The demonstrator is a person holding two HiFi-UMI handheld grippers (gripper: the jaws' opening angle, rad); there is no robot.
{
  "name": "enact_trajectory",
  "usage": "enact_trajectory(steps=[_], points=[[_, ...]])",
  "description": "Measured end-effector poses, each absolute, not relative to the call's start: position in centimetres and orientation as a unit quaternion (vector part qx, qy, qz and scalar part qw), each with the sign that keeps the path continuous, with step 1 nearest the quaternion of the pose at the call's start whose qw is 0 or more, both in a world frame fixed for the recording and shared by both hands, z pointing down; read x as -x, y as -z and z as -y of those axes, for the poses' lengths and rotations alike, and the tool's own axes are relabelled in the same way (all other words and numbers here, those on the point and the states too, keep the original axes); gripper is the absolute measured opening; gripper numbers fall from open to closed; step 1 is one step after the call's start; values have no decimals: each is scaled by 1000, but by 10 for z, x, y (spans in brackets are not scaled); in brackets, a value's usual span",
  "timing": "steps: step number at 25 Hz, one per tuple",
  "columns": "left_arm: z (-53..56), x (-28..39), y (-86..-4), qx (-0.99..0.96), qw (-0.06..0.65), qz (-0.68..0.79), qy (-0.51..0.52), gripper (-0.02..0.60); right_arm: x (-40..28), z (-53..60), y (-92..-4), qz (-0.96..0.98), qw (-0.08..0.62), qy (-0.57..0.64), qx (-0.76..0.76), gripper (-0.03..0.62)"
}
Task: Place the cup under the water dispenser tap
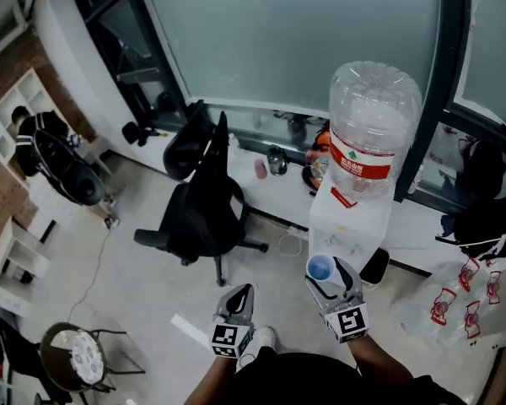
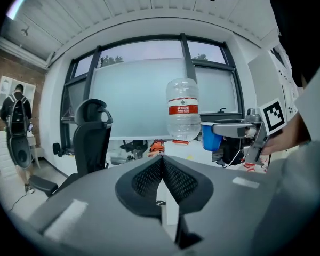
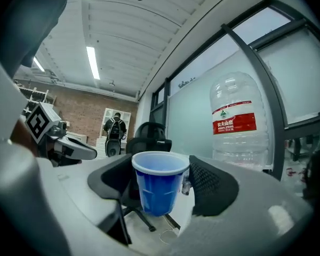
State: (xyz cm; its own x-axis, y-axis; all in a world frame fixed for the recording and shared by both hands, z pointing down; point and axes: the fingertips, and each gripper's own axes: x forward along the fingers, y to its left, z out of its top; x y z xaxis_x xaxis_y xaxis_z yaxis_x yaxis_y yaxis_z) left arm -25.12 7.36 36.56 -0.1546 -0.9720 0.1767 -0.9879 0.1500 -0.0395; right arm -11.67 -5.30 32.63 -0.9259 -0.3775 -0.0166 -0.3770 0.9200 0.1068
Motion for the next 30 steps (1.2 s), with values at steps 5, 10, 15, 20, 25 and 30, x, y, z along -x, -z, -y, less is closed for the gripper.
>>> enact_trajectory(steps=[5, 10, 15, 20, 25, 30], points=[[-38, 289, -367, -692, 54, 715, -87, 16, 137, 74, -330, 966, 6, 38, -254, 331], [-10, 312, -377, -732, 56, 672, -98, 15, 146, 87, -339, 950, 10, 28, -312, 331], [15, 319, -391, -772, 65, 624, -102, 16, 144, 92, -350, 929, 20, 34, -368, 331], [31, 304, -405, -809, 69, 576, -98, 15, 134, 88, -357, 911, 37, 56, -406, 331], [45, 290, -429, -825, 80, 549, -111, 15, 118, 94, -379, 901, 52, 57, -428, 331], [52, 267, -459, -830, 98, 537, -113, 15, 97, 98, -409, 897, 60, 57, -434, 331]])
